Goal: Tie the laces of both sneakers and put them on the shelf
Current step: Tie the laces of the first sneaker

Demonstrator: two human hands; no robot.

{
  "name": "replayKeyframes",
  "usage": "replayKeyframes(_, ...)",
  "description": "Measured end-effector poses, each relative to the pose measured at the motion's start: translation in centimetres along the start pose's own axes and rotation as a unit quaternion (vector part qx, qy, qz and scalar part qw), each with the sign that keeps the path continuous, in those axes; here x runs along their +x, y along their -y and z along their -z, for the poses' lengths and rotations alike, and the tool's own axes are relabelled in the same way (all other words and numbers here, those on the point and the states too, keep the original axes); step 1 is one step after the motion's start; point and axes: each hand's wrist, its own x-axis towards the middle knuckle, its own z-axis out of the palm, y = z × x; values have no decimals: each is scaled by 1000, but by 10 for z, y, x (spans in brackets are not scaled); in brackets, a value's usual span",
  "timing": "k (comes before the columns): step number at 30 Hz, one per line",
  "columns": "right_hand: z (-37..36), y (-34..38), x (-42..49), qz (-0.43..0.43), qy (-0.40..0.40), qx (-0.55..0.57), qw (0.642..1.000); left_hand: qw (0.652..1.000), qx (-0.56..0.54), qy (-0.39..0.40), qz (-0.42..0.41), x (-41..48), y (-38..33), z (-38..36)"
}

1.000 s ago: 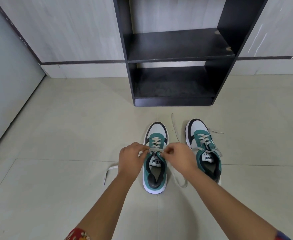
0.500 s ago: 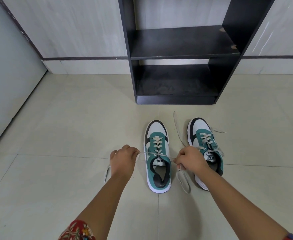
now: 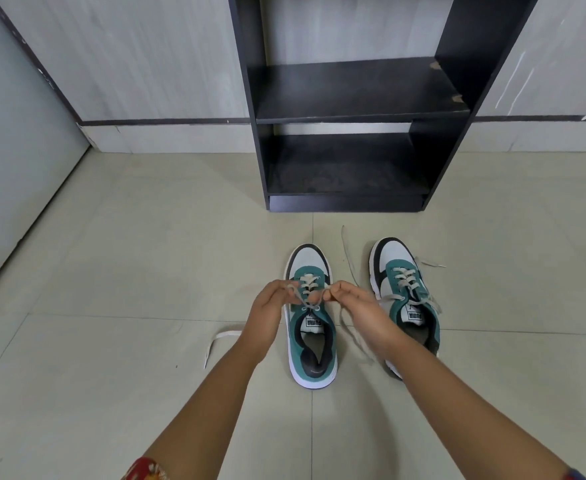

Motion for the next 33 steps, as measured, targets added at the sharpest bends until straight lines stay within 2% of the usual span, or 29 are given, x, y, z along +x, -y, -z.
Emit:
replayKeyframes(2, -9, -2, 5, 0, -27, 50, 998, 1000, -28, 1, -8, 1, -10, -5)
replayKeyframes(5, -16, -3, 8, -13, -57, 67, 996, 999, -27, 5, -33, 0, -19, -9)
replayKeyframes(10, -22, -10, 10, -2, -63, 59, 996, 994, 19, 99, -47, -3, -19, -17)
replayKeyframes(16, -23, -8, 12, -33, -99, 55, 993, 990, 26, 137, -25, 2, -16, -11)
replayKeyframes(21, -22, -3, 12, -10, -58, 43, 997, 988, 20, 136, 73, 12, -13, -8)
replayKeyframes(23, -21, -5, 13, 1, -37, 12, 999, 988, 17, 140, 66, 13, -12, -8)
replayKeyframes(27, -20, -8, 11, 40, 0, -21, 999, 994, -19, 88, 65, 14, -9, -10)
replayKeyframes(29, -19, -8, 10, 58, -7, -22, 998, 994, -19, 78, 73, 15, -9, -10)
replayKeyframes(33, -18, -10, 14, 33, -85, 5, 996, 994, -45, 71, 73, 13, -7, -9)
